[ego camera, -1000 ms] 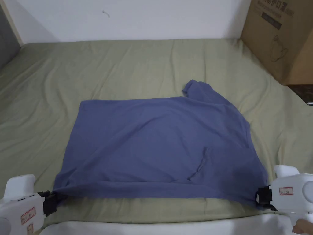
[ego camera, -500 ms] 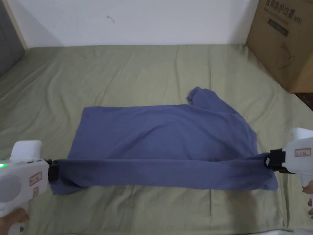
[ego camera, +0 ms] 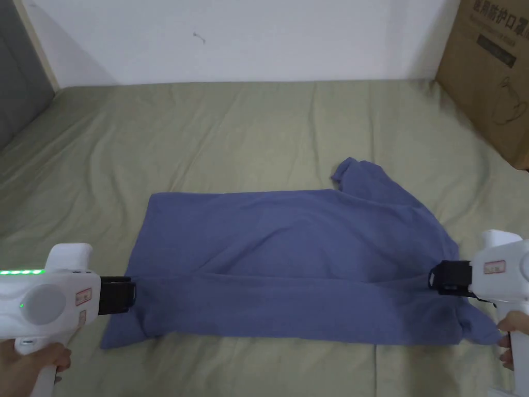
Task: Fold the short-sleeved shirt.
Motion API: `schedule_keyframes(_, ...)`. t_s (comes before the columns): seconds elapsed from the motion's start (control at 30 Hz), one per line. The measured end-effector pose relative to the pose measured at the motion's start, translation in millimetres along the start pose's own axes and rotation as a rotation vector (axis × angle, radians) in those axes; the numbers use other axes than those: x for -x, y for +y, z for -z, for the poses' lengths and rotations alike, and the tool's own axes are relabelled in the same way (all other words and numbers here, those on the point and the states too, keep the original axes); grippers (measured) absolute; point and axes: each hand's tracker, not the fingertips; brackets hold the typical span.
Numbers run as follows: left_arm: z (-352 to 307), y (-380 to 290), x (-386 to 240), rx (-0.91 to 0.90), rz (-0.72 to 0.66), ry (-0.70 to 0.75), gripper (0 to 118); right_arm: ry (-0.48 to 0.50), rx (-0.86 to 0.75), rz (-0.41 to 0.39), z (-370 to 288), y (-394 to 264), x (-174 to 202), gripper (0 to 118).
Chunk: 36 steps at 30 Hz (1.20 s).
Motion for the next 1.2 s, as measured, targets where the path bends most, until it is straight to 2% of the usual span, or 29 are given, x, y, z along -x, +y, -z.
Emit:
schedule_keyframes(0.03,-8,-4,2,-0.015,-0.021,-0.015,92,0.006,-0.019,-0.009,-10,-5,-1,63)
schedule_keyframes(0.07,-19,-11,3,-0.028,-0.042,-0.039,73,0.011,-0.031,-0.018,-18,-11,-2,42)
schedule_keyframes(0.1,-26,-18,8,-0.044,-0.061,-0.074,73,0.008,-0.048,-0.024,-27,-18,-2,42)
schedule_keyframes(0.13,-33,-25,9,-0.052,-0.069,-0.087,64,0.010,-0.062,-0.024,-34,-25,-2,32)
schedule_keyframes(0.17,-39,-35,7,-0.051,-0.072,-0.084,42,0.013,-0.067,-0.022,-36,-32,-7,14)
schedule_keyframes(0.2,-42,-46,3,-0.047,-0.071,-0.068,12,0.025,-0.075,0.010,-42,-42,-9,0)
schedule_keyframes(0.23,-43,-55,4,-0.052,-0.073,-0.060,0,0.074,-0.058,0.036,-43,-51,-10,0)
schedule_keyframes(0.4,-29,-77,1,-0.005,-0.074,-0.090,0,0.069,-0.031,0.053,-42,-90,-14,0)
schedule_keyframes(0.43,-26,-76,1,-0.006,-0.073,-0.083,6,0.079,-0.029,0.063,-45,-95,-12,0)
schedule_keyframes(0.47,-22,-75,1,-0.003,-0.074,-0.084,28,0.081,-0.018,0.068,-44,-99,-13,0)
schedule_keyframes(0.53,-7,-68,5,0.021,-0.093,-0.090,86,0.068,-0.009,0.080,-42,-104,-15,0)
schedule_keyframes(0.57,1,-66,6,0.025,-0.099,-0.083,93,0.064,-0.004,0.089,-40,-105,-19,0)
schedule_keyframes(0.67,22,-59,6,0.065,-0.107,-0.064,90,0.082,0.003,0.126,-41,-110,-26,0)
schedule_keyframes(0.7,29,-59,7,0.081,-0.108,-0.077,85,0.083,0.006,0.129,-42,-109,-26,0)
schedule_keyframes(0.73,36,-61,7,0.089,-0.107,-0.098,64,0.078,0.008,0.129,-41,-110,-27,0)
schedule_keyframes(0.77,43,-62,5,0.095,-0.104,-0.097,52,0.062,0.012,0.123,-40,-111,-28,0)
schedule_keyframes(0.8,47,-61,2,0.141,-0.066,-0.039,50,0.052,0.018,0.117,-38,-111,-29,0)
schedule_keyframes(0.83,43,-57,2,0.121,-0.067,-0.074,36,0.045,0.023,0.116,-36,-111,-32,0)
schedule_keyframes(0.87,39,-53,1,0.109,-0.025,-0.066,11,0.045,0.024,0.120,-35,-112,-34,0)
schedule_keyframes(0.9,34,-51,-2,0.096,-0.004,-0.045,4,0.050,0.026,0.128,-35,-111,-35,0)
schedule_keyframes(1.0,31,-47,1,0.117,-0.026,-0.066,4,0.053,0.017,0.133,-39,-108,-33,0)
schedule_keyframes(1.03,27,-48,0,0.107,-0.025,-0.066,4,0.048,0.007,0.127,-39,-104,-32,10)
schedule_keyframes(1.07,24,-48,0,0.099,-0.023,-0.068,4,0.037,-0.002,0.116,-38,-98,-32,36)
schedule_keyframes(1.13,20,-47,0,0.097,-0.019,-0.076,4,0.018,-0.010,0.110,-39,-86,-28,58)
schedule_keyframes(1.17,18,-48,-3,0.094,-0.010,-0.078,4,0.015,-0.014,0.113,-34,-77,-29,77)
schedule_keyframes(1.2,16,-47,-4,0.091,0.002,-0.076,4,0.022,-0.040,0.124,-29,-67,-33,89)
